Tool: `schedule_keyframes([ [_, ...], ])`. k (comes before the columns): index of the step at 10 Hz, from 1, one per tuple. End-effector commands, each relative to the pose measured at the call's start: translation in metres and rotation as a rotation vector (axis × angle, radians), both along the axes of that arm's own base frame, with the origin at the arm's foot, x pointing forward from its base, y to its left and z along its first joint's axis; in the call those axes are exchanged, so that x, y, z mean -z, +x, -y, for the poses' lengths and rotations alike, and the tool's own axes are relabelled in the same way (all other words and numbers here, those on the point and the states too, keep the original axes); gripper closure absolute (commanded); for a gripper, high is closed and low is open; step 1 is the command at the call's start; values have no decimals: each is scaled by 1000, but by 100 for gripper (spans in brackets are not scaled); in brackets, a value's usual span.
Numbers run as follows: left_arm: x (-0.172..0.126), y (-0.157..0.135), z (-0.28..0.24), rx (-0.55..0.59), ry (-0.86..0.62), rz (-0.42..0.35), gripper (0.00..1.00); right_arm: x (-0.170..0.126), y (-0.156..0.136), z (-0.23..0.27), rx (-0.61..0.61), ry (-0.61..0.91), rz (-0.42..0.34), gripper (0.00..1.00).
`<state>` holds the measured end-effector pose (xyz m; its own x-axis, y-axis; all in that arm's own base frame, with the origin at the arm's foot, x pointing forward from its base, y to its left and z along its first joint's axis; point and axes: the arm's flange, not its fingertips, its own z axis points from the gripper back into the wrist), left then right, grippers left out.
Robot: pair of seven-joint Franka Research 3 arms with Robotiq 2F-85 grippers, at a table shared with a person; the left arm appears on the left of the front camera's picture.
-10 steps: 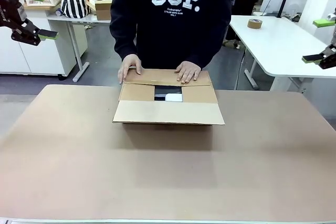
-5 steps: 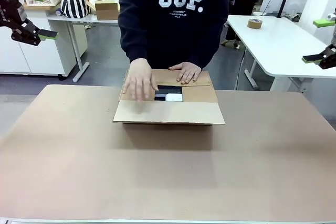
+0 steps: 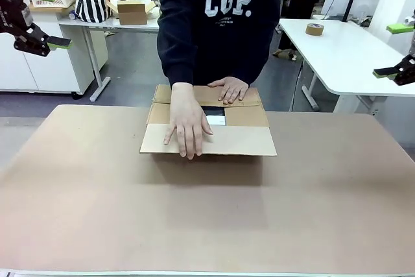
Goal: Pack the gift set into the box.
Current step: Press and hold the closed box until the human finishes sealing it.
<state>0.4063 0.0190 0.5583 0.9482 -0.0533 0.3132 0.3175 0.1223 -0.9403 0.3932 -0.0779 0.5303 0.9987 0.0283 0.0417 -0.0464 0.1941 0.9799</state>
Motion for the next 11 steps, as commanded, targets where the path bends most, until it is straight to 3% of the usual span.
schedule_keyframes([
  [1, -3, -1, 2, -8, -13, 0, 0, -1, -2, 1, -6, -17, 6, 0],
  [11, -3, -1, 2, -8, -13, 0, 0, -1, -2, 1, -6, -17, 6, 0],
])
